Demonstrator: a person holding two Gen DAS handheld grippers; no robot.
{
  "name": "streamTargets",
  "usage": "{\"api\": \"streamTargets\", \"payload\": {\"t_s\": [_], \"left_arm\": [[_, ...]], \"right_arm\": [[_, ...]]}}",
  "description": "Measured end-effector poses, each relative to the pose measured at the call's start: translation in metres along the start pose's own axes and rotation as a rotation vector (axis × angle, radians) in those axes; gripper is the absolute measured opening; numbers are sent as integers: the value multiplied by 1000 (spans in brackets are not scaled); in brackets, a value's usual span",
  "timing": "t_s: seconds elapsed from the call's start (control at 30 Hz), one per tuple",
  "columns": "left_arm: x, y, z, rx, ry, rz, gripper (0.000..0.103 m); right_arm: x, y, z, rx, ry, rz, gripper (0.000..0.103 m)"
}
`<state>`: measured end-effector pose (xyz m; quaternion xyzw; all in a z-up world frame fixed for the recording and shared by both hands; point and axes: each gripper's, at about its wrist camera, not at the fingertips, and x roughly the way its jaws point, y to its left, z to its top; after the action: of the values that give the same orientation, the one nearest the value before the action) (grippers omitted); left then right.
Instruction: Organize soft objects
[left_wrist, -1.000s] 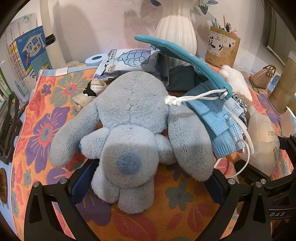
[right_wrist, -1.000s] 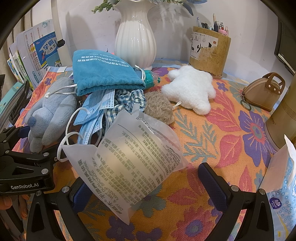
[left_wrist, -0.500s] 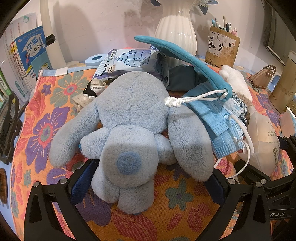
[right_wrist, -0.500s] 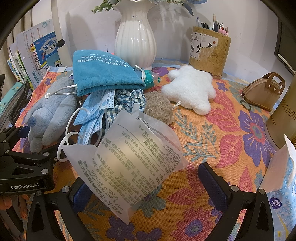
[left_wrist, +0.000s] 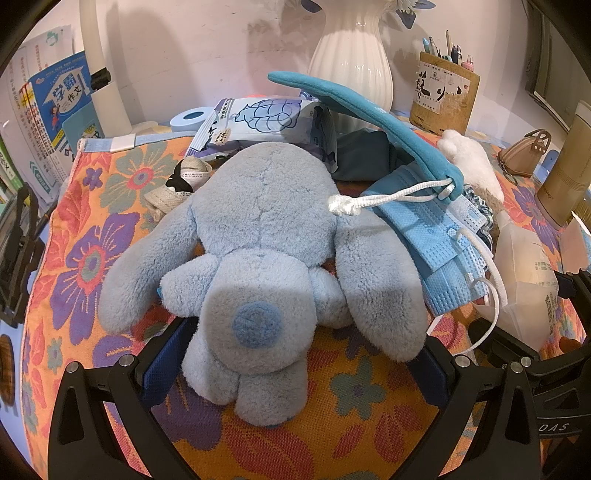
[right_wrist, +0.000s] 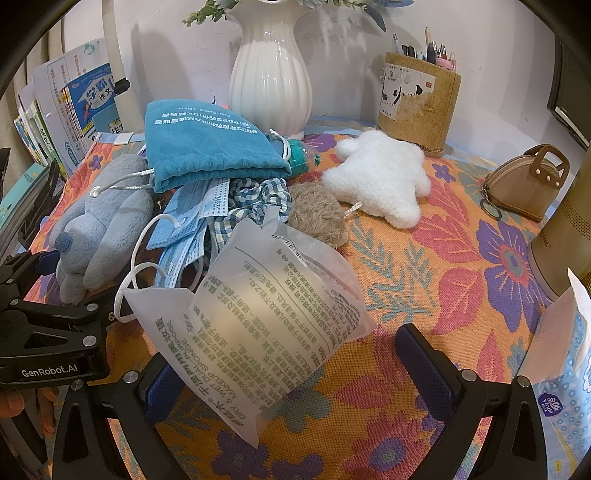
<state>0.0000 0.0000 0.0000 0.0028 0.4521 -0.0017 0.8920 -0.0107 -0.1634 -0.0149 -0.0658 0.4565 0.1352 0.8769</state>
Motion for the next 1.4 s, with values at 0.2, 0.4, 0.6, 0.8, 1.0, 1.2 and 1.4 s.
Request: {"api": "streamTargets", "payload": {"t_s": [0.2,0.4,0.6,0.8,1.0,1.2,1.4], "left_arm": [[0,0,0,0,0,0,103],[0,0,0,0,0,0,103],[0,0,0,0,1,0,103],[-3,2,-7,35,15,-27,103],[-32,14,-25,135,121,-144,102],[-67,49,10,89,-19,-191,103],[-27,53,41,64,41,-238,102]], "right_arm": [[0,0,0,0,0,0,103],[0,0,0,0,0,0,103],[0,1,0,-1,1,-1,103],[-7,4,-9,16,14,-11,103],[-24,-3,-25,-38,61,61,103],[-55,-35,-31,157,-12,260,103],[-50,-42,-15,252,-62,251,103]]}}
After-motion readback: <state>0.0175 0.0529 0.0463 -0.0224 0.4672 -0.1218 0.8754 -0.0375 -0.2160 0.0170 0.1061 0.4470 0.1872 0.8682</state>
